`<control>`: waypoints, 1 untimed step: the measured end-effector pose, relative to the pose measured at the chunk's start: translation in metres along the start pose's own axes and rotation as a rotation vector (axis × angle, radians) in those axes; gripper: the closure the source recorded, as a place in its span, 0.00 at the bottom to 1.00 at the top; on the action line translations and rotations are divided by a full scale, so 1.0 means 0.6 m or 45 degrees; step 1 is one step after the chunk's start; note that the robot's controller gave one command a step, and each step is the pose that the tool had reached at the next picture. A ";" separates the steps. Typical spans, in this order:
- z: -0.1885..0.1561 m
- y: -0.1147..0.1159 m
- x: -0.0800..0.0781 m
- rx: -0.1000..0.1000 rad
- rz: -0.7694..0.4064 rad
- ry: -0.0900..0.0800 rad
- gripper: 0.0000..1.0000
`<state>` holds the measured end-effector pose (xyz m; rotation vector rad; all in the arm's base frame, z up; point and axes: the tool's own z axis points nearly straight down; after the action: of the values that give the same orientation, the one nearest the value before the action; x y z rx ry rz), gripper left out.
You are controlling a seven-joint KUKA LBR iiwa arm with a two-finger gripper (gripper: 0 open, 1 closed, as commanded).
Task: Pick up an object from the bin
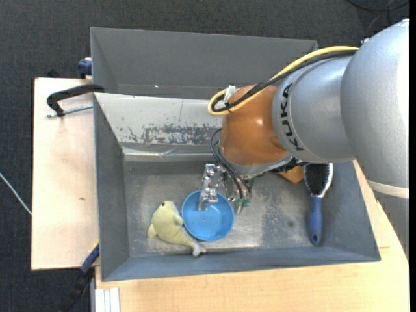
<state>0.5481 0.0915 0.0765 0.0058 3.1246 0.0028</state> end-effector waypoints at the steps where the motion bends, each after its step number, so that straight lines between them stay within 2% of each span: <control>1: -0.165 -0.166 -0.007 0.005 -0.199 0.005 1.00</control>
Offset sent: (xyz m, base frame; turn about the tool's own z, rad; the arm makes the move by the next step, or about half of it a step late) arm -0.0009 -0.0954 0.0943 -0.1627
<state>0.5502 -0.0080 0.1755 -0.2388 3.1197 -0.0060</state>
